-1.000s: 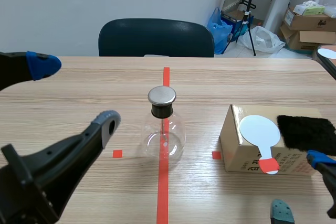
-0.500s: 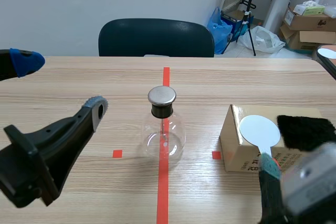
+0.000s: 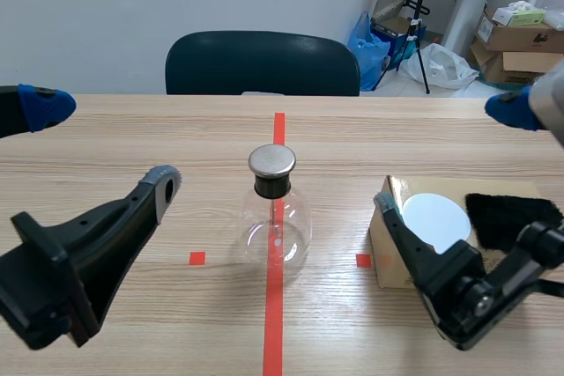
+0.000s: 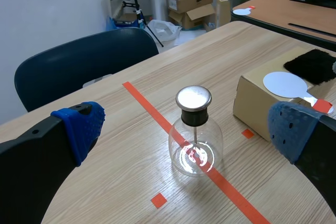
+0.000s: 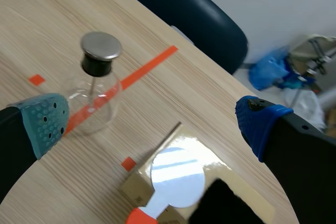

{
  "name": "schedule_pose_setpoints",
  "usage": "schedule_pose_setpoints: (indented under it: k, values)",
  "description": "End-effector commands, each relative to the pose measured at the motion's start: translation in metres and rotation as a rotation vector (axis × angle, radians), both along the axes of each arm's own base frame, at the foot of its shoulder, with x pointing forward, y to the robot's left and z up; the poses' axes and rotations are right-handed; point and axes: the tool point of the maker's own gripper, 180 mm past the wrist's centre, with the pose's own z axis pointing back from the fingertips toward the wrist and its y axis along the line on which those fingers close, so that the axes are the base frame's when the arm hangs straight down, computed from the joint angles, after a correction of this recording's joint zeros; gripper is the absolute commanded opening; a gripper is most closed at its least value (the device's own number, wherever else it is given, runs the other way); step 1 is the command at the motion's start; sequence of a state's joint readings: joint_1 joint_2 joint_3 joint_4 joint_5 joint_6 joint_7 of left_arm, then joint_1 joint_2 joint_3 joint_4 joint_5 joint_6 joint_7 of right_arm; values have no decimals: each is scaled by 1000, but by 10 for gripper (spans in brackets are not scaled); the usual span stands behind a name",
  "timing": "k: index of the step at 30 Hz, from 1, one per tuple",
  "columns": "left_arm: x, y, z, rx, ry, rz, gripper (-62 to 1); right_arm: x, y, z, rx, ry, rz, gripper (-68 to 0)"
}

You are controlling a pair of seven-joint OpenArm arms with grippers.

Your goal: Do the electroscope experiment

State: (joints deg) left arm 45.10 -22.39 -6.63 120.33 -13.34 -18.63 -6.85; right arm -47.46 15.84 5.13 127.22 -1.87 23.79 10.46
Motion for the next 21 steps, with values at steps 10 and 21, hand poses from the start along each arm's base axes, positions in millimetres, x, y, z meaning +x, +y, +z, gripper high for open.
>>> schedule_pose_setpoints:
  k: [10,21]
  values:
    - [-1,0,2,-13,-3,1,14,5,1,17,83,-13,71,4]
    - [-1,0,1,-12,-3,0,14,6,-4,4,44,46,42,4]
